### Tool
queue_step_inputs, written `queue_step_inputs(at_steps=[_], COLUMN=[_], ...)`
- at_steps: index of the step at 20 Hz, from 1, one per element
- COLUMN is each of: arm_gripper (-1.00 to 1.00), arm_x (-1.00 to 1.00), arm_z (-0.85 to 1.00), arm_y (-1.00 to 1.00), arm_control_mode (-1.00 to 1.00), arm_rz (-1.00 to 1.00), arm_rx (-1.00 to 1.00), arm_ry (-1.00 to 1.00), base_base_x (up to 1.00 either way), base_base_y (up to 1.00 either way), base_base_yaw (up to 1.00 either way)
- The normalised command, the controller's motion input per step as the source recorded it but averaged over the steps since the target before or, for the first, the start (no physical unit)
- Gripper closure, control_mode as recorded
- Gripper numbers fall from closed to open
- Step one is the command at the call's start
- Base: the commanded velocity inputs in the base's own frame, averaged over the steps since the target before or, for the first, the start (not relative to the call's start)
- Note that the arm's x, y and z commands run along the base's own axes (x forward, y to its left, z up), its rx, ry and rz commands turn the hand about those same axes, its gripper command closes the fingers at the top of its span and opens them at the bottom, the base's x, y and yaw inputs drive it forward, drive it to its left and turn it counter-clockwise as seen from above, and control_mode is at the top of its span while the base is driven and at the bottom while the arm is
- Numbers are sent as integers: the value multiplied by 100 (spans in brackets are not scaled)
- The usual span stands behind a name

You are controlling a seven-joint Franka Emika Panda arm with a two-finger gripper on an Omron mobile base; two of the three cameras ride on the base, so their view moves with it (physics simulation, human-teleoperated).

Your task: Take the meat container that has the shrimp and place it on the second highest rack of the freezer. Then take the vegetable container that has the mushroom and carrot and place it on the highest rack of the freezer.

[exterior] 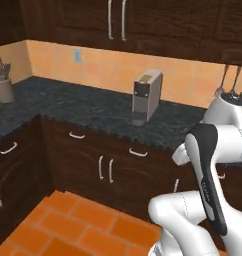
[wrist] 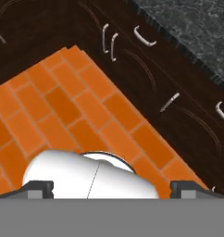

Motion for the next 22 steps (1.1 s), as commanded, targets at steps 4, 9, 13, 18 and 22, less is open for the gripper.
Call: queue_step_inputs(at_steps=[4,9,13,18,22], arm_gripper=[-100,-100,-100,-100,-100], arm_x=[0,0,0,0,0], arm_z=[0,0,0,0,0], arm_y=[0,0,0,0,0], arm_control_mode=[100,100,100,100,100], arm_rz=[0,0,0,0,0], arm_rx=[0,0,0,0,0], arm_ry=[0,0,0,0,0], base_base_x=[71,49,34,22,11], base_base_y=[-28,10,31,29,11], base_base_yaw=[-59,-77,-79,-32,11])
